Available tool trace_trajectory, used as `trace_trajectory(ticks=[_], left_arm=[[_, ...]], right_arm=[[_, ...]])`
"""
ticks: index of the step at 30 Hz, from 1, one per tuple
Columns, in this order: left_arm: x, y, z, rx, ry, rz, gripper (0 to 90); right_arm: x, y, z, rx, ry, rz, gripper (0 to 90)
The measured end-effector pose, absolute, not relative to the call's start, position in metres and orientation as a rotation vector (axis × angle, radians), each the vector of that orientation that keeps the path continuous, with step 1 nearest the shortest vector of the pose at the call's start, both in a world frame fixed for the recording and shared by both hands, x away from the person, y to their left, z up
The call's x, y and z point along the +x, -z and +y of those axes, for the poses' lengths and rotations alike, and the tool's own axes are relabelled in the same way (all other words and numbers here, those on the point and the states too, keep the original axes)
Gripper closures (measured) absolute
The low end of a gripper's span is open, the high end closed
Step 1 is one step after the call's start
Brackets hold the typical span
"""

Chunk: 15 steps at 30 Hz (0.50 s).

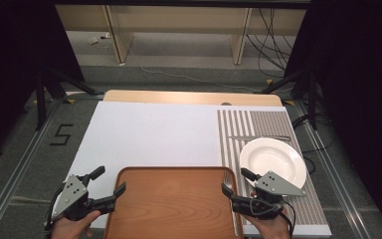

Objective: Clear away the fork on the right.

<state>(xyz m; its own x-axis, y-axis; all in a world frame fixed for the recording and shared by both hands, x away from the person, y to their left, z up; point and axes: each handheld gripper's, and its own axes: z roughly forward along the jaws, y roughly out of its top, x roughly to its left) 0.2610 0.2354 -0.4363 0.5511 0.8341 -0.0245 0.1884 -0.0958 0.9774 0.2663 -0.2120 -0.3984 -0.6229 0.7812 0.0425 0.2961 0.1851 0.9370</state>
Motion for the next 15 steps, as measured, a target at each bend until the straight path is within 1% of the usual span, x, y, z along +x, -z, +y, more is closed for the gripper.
trace_trajectory(ticks=[5,9,15], left_arm=[[0.260,0.436,0.237,1.602,-0.682,0.888,16.2],[0.261,0.437,0.235,1.600,-0.680,0.878,16.1],[0.262,0.436,0.235,1.607,-0.677,0.883,16.1]], right_arm=[[0.259,0.400,-0.215,0.998,-1.461,1.984,23.0],[0.250,0.402,-0.219,1.061,-1.457,2.006,22.5],[0.247,0.404,-0.221,1.050,-1.470,1.971,22.0]])
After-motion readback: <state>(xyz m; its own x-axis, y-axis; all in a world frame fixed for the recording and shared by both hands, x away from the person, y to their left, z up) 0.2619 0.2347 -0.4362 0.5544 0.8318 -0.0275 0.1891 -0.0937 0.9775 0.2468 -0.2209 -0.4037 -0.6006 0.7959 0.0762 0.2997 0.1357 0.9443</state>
